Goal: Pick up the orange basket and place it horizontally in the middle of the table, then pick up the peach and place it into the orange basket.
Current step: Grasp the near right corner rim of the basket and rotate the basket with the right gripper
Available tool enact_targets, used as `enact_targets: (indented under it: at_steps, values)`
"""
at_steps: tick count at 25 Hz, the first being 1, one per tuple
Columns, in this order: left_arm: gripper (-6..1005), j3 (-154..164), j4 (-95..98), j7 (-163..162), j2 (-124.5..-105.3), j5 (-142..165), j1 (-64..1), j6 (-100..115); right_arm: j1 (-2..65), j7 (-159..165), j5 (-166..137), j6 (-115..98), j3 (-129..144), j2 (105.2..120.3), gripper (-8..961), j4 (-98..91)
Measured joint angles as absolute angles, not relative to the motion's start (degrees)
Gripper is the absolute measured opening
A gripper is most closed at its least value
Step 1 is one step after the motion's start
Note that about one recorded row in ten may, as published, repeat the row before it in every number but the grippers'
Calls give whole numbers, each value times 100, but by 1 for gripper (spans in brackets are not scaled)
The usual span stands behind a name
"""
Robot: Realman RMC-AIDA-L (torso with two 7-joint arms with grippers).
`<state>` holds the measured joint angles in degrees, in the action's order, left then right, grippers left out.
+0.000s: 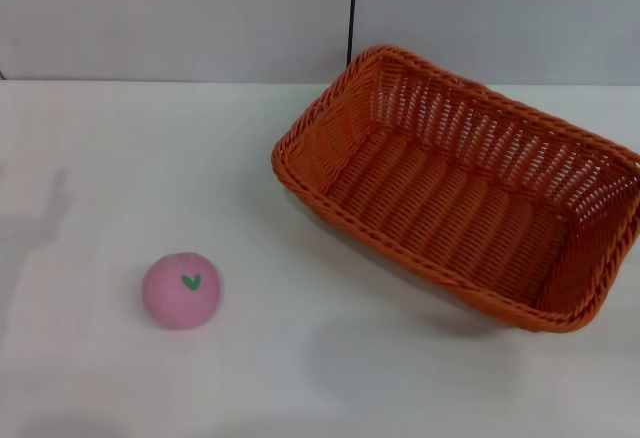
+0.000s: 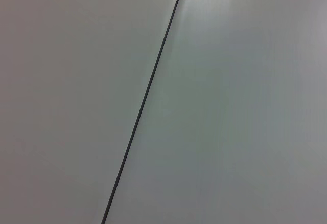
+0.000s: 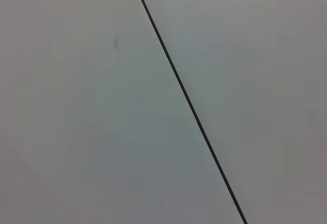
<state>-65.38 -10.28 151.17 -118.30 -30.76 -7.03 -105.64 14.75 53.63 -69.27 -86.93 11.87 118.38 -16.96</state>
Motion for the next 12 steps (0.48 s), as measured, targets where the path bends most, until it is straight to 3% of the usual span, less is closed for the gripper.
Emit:
enact_targets:
  at_steps: [12]
  values:
    - [810,-6522,-1028,15117,-11830,-3076,-677,-10564,1463,5574,-7018,-8706,1242,11799,550,-1747]
